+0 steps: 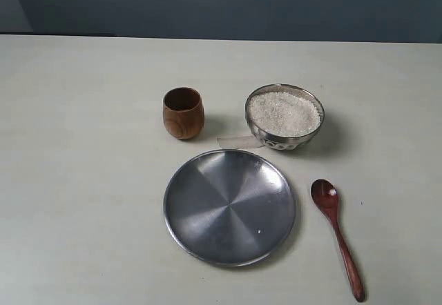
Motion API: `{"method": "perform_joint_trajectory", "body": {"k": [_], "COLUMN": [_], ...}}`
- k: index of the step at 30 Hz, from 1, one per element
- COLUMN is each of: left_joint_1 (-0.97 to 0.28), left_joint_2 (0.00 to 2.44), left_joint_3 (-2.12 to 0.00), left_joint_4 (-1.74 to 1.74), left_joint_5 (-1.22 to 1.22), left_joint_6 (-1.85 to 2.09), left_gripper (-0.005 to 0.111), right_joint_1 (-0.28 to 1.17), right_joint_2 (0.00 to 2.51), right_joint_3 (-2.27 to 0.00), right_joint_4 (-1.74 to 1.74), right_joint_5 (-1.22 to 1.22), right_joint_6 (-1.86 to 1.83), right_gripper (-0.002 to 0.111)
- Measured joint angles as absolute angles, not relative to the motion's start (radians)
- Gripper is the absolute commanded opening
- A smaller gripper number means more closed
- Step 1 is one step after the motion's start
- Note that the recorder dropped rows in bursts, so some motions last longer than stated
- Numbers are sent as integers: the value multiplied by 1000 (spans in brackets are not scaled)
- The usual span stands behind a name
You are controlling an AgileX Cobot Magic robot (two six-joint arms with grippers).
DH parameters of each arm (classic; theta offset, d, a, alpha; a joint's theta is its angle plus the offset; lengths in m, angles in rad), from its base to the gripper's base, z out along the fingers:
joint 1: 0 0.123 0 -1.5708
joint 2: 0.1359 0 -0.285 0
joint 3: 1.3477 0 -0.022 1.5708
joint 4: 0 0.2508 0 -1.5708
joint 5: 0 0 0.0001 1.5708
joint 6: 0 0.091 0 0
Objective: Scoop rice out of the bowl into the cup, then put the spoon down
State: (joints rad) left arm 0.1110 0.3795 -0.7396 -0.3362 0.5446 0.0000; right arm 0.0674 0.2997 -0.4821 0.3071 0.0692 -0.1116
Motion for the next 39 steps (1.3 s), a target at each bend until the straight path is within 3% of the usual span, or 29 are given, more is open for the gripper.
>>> {"method": "perform_joint_trajectory", "body": {"k": [9,17,28,39], "left_joint_1": [111,111,111,111], "left_joint_2": [663,852,969,1085], "left_joint_3": [-925,-945,-945,-945], "left_joint_4": [-431,-438,-438,-531], "left_joint_5": [756,810,848,943], "left_joint_6": [185,239,245,259], "left_gripper": [0,0,0,0], "right_joint_1": [67,71,71,71], "right_joint_2": [377,586,948,1169], "right_joint_3": [-691,-831,-1052,-1070], "right_joint_4": [203,170,188,362], "right_joint_5": [226,411,823,1079], "right_joint_6": [-115,-114,-112,-247], "right_gripper": [-1,-1,-1,-1]}}
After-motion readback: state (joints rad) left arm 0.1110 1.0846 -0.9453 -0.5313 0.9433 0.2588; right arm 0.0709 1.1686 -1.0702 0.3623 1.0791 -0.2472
